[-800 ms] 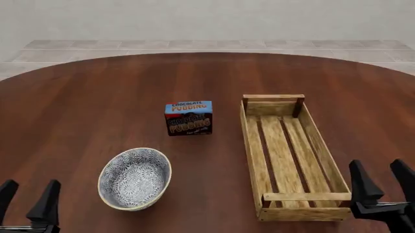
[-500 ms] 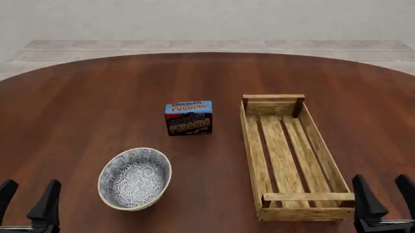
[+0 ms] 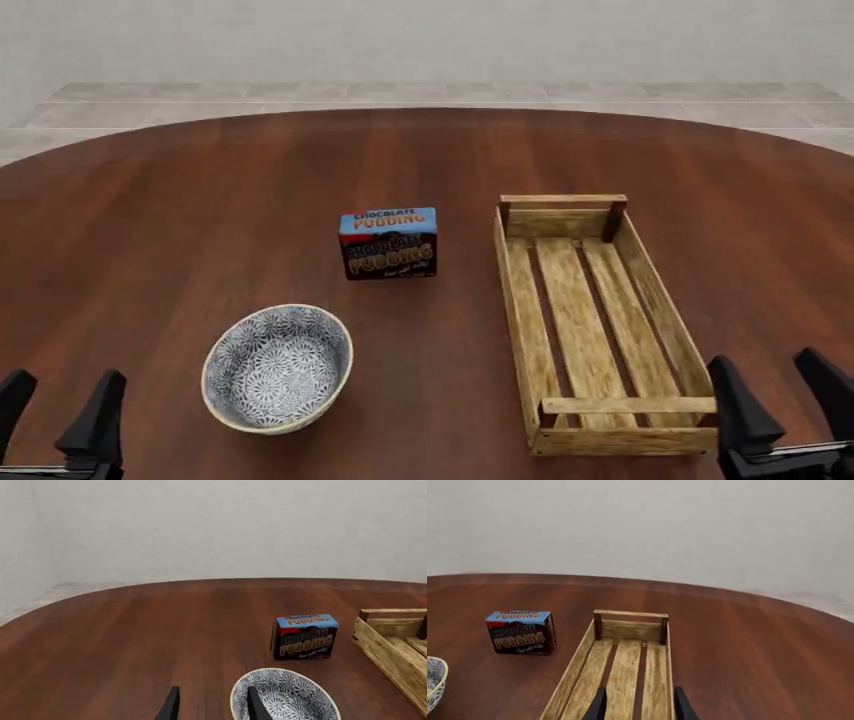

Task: Pick up the bowl on the left and put it in the tray.

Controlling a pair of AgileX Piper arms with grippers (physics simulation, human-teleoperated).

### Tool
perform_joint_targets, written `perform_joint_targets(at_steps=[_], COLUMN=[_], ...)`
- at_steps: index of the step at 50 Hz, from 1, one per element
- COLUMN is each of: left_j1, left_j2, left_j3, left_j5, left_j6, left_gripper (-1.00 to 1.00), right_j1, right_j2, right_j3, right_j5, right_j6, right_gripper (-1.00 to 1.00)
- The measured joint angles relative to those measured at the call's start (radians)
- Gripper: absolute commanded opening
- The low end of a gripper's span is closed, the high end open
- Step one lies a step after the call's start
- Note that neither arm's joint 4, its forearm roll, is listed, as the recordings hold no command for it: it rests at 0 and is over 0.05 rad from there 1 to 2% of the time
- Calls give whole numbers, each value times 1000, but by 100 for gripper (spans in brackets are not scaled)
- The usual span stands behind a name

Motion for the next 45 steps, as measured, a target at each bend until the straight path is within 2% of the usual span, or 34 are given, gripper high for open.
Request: perform_joint_targets(at_steps=[29, 45], left_j1=[0, 0], left_j2=[0, 0], left_j3=[0, 0], left_j5=[0, 0], left_j6=[0, 0], left_gripper=[100, 100], right_j1=[155, 260], right_j2=[197, 304], right_j3=[-37, -73], right_j5=[-132, -165], right_j6=[-4, 64], right_gripper=[100, 100])
